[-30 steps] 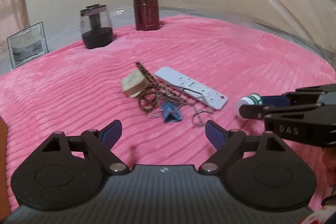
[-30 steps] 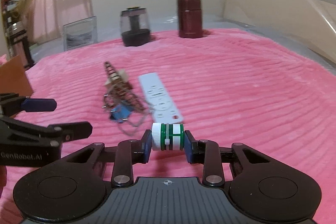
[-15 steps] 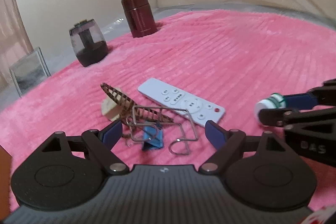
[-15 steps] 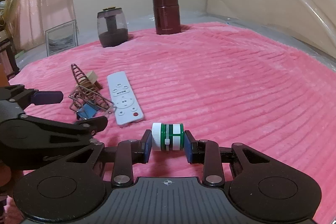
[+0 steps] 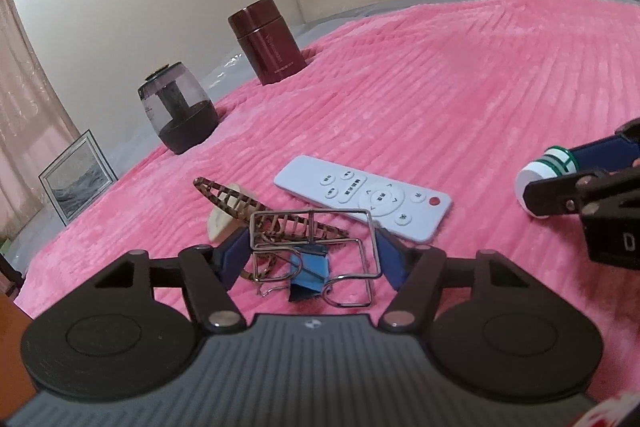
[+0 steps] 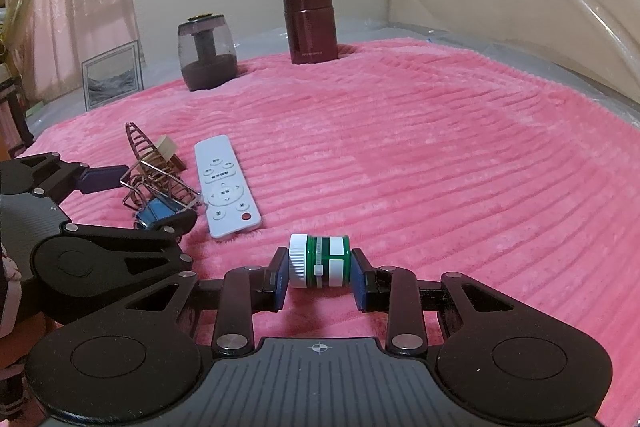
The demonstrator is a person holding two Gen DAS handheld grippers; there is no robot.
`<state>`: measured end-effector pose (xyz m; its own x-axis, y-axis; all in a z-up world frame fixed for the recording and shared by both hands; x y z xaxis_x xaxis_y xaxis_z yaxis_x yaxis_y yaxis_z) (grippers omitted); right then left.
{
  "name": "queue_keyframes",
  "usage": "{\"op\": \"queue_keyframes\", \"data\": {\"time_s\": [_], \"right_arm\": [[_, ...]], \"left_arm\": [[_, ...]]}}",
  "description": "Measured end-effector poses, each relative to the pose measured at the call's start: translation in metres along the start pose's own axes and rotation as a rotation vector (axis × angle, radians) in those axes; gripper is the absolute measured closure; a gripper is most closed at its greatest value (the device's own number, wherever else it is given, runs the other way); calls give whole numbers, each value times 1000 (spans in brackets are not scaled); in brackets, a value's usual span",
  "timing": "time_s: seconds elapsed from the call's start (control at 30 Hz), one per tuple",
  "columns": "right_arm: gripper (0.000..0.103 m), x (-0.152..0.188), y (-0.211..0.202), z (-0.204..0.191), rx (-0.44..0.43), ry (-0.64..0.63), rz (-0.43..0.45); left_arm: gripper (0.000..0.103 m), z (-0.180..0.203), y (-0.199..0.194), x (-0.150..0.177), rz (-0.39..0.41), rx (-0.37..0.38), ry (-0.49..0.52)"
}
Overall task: Organize rigid objects
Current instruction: 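Grasp the bent wire rack with the left tool while the right tool holds the spool, then carry the spool and wire rack with both tools over the cardboard box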
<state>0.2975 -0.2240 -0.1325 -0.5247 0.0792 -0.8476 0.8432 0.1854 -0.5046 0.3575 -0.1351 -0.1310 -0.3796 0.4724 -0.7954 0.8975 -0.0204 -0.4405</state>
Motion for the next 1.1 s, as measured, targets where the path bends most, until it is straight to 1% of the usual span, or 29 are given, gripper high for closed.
{"op": "queue_keyframes", "data": {"time_s": [0.1,0.23,0.37,0.43,0.47,0.53,0.57,0.73,0.9,1.1], "right_arm": [[75,-1,-2,-1,-2,0,0],[75,0,-7,-7,-10,-3,-1],[75,0,-15,-14,-21,-2,0],[75,1,-19,-19,-26,-2,1],[75,1,-22,-21,-30,-2,0],[75,4,-28,-26,-36,-4,-2],[75,5,-31,-27,-40,-4,-3],[75,12,-42,-39,-61,-7,-12],[75,17,-54,-58,-106,-26,-24],[75,20,-80,-84,-154,-57,-20]], "left_arm": [[39,-4,-9,0,10,7,-9],[40,-15,-27,1,6,35,-77],[40,-29,-50,7,-1,70,-166],[40,-36,-63,10,19,96,-228],[40,-39,-68,13,14,102,-245],[40,-47,-79,19,20,135,-318],[40,-51,-85,23,15,140,-344],[40,-58,-115,36,3,145,-375],[40,-66,-139,46,-14,144,-411],[40,-77,-170,53,-27,145,-449]]}}
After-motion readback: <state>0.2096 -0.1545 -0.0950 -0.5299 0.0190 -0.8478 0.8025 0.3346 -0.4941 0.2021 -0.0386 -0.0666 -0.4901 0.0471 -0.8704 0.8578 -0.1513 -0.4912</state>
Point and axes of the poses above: each gripper's, at about its wrist camera, not at the fingertips, and y roughly the way its jaws point, z to its right, x to its underside, the point moved 9 cm from there along y, roughly the way its jaws point, and after that the axes turned 4 degrees about z, right-handed, at the moved point
